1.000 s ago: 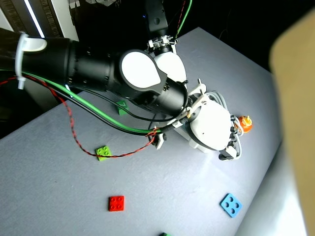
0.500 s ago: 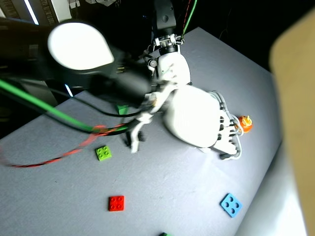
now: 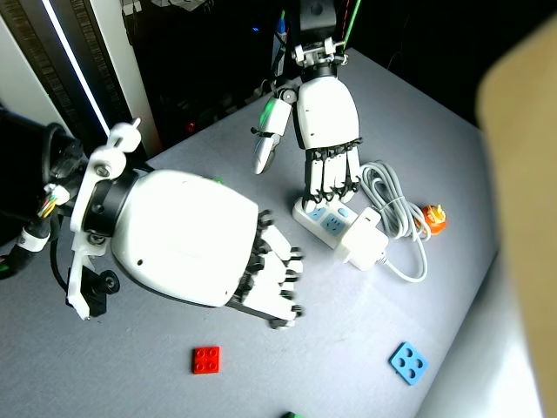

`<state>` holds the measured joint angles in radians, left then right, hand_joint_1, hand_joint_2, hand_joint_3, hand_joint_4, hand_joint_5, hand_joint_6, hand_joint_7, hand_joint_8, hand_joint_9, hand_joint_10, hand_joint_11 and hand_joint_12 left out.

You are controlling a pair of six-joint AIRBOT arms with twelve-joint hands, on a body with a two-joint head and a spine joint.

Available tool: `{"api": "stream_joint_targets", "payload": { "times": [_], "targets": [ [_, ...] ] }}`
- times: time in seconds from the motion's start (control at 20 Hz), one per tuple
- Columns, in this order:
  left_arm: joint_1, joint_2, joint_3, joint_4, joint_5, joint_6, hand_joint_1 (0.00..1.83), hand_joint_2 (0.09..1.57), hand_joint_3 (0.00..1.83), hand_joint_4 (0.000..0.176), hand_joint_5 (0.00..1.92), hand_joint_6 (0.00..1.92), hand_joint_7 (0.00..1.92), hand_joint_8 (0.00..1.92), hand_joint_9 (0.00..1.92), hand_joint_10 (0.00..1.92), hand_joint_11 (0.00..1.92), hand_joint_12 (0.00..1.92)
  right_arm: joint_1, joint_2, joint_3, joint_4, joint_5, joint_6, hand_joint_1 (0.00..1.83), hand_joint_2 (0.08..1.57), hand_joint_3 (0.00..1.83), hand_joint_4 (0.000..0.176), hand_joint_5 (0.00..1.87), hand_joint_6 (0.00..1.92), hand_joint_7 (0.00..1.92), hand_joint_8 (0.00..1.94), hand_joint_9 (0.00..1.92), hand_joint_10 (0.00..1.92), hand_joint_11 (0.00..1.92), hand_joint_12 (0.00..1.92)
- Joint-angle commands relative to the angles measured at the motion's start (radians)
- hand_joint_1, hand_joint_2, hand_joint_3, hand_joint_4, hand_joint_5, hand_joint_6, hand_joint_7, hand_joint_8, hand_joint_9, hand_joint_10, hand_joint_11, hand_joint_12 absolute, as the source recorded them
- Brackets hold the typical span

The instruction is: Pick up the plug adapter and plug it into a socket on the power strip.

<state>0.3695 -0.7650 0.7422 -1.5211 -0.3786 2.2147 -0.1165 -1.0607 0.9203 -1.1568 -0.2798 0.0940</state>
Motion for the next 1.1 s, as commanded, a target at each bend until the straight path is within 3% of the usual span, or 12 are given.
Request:
{"api": "stream_joint_targets", "payload": {
  "times": [0.0,0.1,0.15,0.25,0.3,0.4,0.45,0.5,0.7,0.75,0.85,1.05],
  "targets": [
    [-0.028,0.016,0.006,0.033,-0.004,0.018,0.14,1.15,0.00,0.000,0.04,1.87,0.01,1.91,0.00,1.92,0.00,1.91,0.008,0.009,-0.006,-0.026,0.014,-0.006,0.46,0.84,0.00,0.000,0.19,0.95,0.37,0.92,0.42,0.82,0.14,1.30],
    [-0.071,0.030,0.013,0.033,0.010,0.052,0.19,1.14,0.00,0.000,0.10,1.92,0.01,1.92,0.04,1.92,0.05,1.92,0.008,0.011,-0.010,-0.026,0.010,-0.006,0.34,0.87,0.00,0.000,0.00,1.53,0.14,1.63,0.15,1.73,0.05,1.87],
    [-0.089,0.036,0.015,0.033,0.012,0.064,0.17,1.16,0.00,0.000,0.10,1.92,0.00,1.92,0.01,1.92,0.03,1.92,0.010,0.011,-0.010,-0.026,0.006,-0.010,0.32,0.87,0.00,0.000,0.04,1.76,0.13,1.86,0.18,1.88,0.11,1.91],
    [-0.121,0.041,0.022,0.033,0.010,0.091,0.14,1.17,0.01,0.000,0.15,1.92,0.04,1.92,0.05,1.92,0.08,1.92,0.013,0.011,-0.011,-0.026,0.001,-0.021,0.33,0.86,0.00,0.000,0.08,1.89,0.14,1.93,0.21,1.91,0.16,1.92],
    [-0.134,0.042,0.024,0.033,0.004,0.101,0.01,1.21,0.01,0.000,0.64,1.92,0.64,1.92,0.51,1.92,0.44,1.92,0.013,0.010,-0.011,-0.026,0.002,-0.026,0.36,0.86,0.00,0.000,0.13,1.92,0.07,1.94,0.19,1.92,0.28,1.92],
    [-0.154,0.044,0.024,0.033,-0.016,0.122,0.00,1.22,0.00,0.000,0.72,1.92,0.73,1.92,0.58,1.92,0.51,1.92,0.013,0.010,-0.012,-0.026,0.005,-0.036,0.36,0.86,0.00,0.000,0.12,1.92,0.06,1.94,0.18,1.92,0.30,1.92],
    [-0.174,0.047,0.018,0.033,-0.039,0.138,0.06,1.18,0.00,0.000,1.30,1.92,1.36,1.92,1.26,1.92,1.15,1.92,0.013,0.010,-0.012,-0.026,0.004,-0.039,0.26,0.87,0.00,0.000,0.41,1.92,0.40,1.94,0.48,1.92,0.57,1.92],
    [-0.186,0.049,0.008,0.033,-0.061,0.138,0.16,1.15,0.00,0.000,1.42,1.92,1.49,1.92,1.46,1.92,1.39,1.92,0.012,0.010,-0.014,-0.026,0.001,-0.039,0.21,0.89,0.00,0.000,0.63,1.92,0.67,1.94,0.67,1.92,0.70,1.92],
    [-0.209,0.050,-0.041,0.033,-0.093,0.149,0.09,1.23,0.01,0.002,1.52,1.92,1.59,1.92,1.63,1.92,1.67,1.92,0.011,0.012,-0.026,-0.025,-0.013,-0.040,0.22,0.92,0.00,0.000,1.29,1.92,1.41,1.94,1.37,1.92,1.28,1.92],
    [-0.212,0.050,-0.060,0.033,-0.109,0.149,0.12,1.27,0.01,0.011,1.53,1.92,1.61,1.92,1.65,1.92,1.67,1.92,0.013,0.014,-0.029,-0.025,-0.012,-0.040,0.22,0.93,0.00,0.000,1.36,1.92,1.47,1.94,1.43,1.92,1.33,1.92],
    [-0.215,0.050,-0.076,0.033,-0.115,0.149,0.66,1.42,0.00,0.110,1.60,1.92,1.67,1.92,1.74,1.92,1.78,1.92,0.016,0.017,-0.033,-0.025,-0.012,-0.039,0.26,0.98,0.01,0.039,1.43,1.92,1.54,1.94,1.51,1.92,1.43,1.92],
    [-0.221,0.050,-0.078,0.033,-0.145,0.149,1.27,1.36,0.00,0.174,1.52,1.92,1.62,1.92,1.71,1.92,1.76,1.92,0.016,0.024,-0.038,-0.025,-0.012,-0.039,0.65,1.39,0.01,0.071,1.46,1.92,1.58,1.94,1.58,1.92,1.59,1.92]
  ]
}}
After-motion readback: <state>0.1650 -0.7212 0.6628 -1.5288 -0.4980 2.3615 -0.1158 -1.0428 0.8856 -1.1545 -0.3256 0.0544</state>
